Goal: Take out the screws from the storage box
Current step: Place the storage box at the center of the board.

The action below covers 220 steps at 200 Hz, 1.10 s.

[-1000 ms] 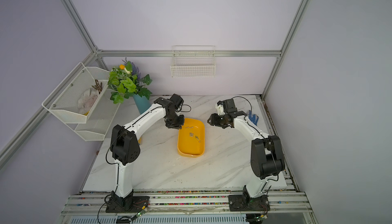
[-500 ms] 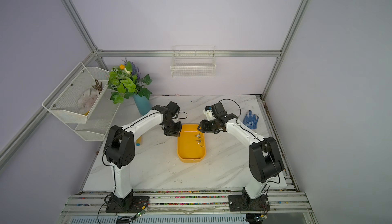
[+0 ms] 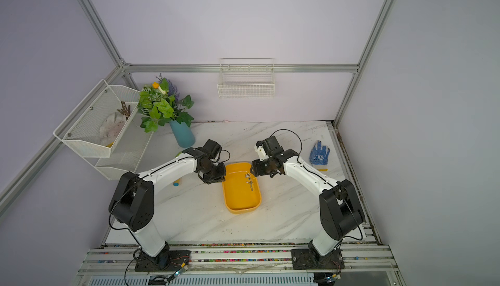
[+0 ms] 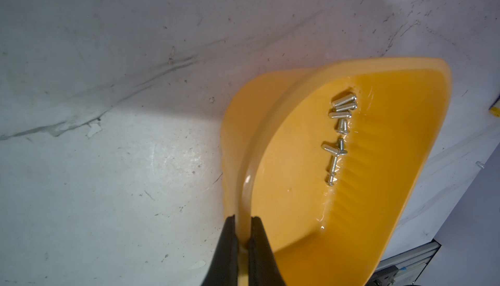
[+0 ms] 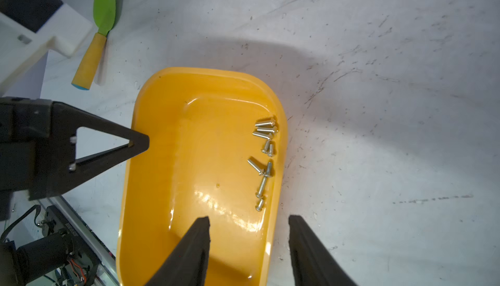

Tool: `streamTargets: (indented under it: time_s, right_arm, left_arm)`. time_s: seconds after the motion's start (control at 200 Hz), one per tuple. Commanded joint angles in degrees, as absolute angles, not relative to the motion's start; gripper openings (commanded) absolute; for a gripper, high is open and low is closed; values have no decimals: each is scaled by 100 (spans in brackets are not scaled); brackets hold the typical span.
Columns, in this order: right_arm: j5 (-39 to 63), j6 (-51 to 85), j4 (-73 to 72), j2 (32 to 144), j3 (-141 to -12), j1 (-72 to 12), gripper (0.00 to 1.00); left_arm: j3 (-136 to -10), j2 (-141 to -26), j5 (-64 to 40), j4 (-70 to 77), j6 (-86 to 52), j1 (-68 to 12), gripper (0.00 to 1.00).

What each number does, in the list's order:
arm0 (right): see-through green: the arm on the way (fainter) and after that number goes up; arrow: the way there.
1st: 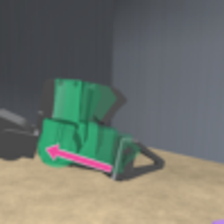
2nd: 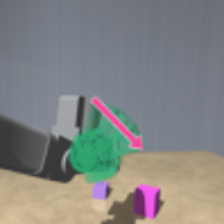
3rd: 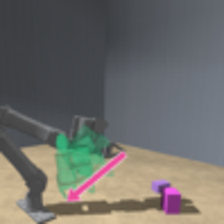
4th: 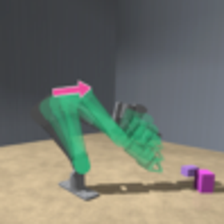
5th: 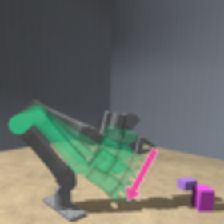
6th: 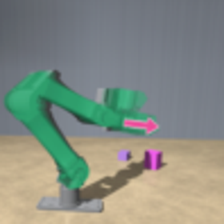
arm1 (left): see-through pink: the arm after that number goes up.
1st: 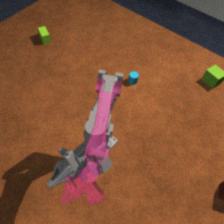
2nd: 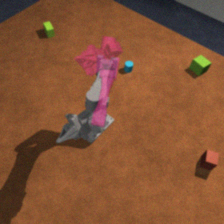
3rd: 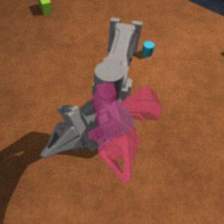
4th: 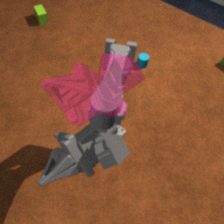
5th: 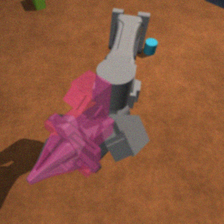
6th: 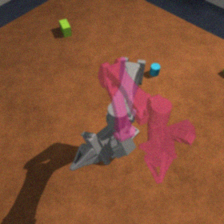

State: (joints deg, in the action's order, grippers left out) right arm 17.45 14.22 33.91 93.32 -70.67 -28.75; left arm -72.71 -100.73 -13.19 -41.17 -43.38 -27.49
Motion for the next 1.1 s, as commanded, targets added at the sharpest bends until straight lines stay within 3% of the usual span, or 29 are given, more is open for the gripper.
streamTargets:
  time_s: [0.0,0.4,0.7,1.095]
  right_arm:
    - [1775,1346,3426,9404,-7271,-3159,52]
    - [773,1128,3612,9671,-7229,-3854,49]
    - [155,1055,3682,10068,-7350,-3971,42]
    - [61,202,3889,10555,-7609,-4070,39]
  left_arm:
    - [-6838,-9941,-1348,-3845,-4553,-2743,3]
    - [-6542,-9675,-1471,-3736,-4628,-2752,15]
    - [-6586,-9502,-1662,-3795,-4597,-2694,31]
    - [-7005,-9276,-1663,-3998,-4094,-1930,33]
